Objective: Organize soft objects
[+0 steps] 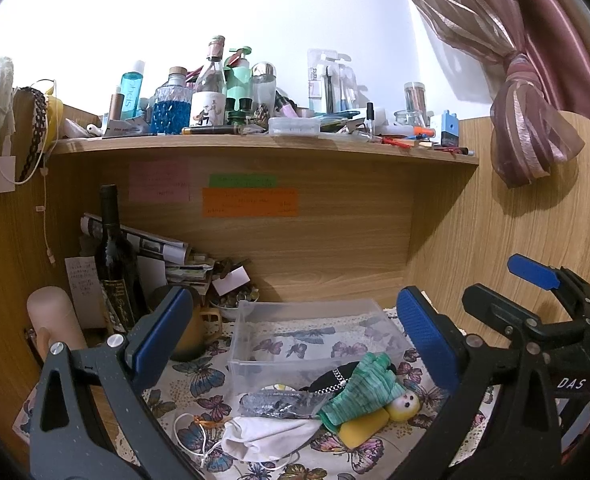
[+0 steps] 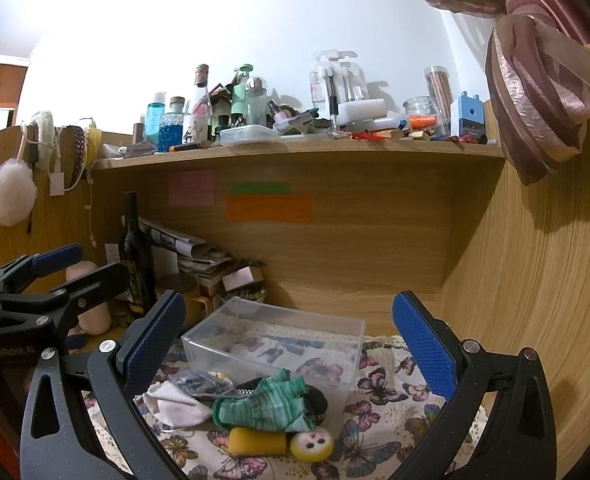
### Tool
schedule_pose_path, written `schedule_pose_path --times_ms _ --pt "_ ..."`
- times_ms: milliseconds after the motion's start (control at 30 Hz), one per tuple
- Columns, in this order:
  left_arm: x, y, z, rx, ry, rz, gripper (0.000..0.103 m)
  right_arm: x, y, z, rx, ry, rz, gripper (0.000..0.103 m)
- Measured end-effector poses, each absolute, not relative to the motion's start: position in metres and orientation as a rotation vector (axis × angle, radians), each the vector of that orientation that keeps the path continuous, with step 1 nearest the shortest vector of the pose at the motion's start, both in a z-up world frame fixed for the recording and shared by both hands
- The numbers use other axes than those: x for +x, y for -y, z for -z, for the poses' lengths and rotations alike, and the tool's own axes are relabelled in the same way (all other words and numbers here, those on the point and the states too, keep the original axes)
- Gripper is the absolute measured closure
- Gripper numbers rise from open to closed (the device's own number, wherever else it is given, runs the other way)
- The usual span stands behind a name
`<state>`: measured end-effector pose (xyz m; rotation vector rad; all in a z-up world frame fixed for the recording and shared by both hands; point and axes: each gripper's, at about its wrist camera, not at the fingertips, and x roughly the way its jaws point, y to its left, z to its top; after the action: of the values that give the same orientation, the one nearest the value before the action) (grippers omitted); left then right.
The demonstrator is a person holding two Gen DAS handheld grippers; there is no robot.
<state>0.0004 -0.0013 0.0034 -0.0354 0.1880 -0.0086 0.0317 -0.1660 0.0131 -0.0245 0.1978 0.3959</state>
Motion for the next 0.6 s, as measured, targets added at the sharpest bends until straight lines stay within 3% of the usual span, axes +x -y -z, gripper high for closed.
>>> schedule_pose_path --times_ms 600 --pt "0.0035 0.0032 0.0023 -0.042 -0.189 0.034 0.000 0.0328 0.1697 -0.0115 -0.022 -0.206 -0.402 0.000"
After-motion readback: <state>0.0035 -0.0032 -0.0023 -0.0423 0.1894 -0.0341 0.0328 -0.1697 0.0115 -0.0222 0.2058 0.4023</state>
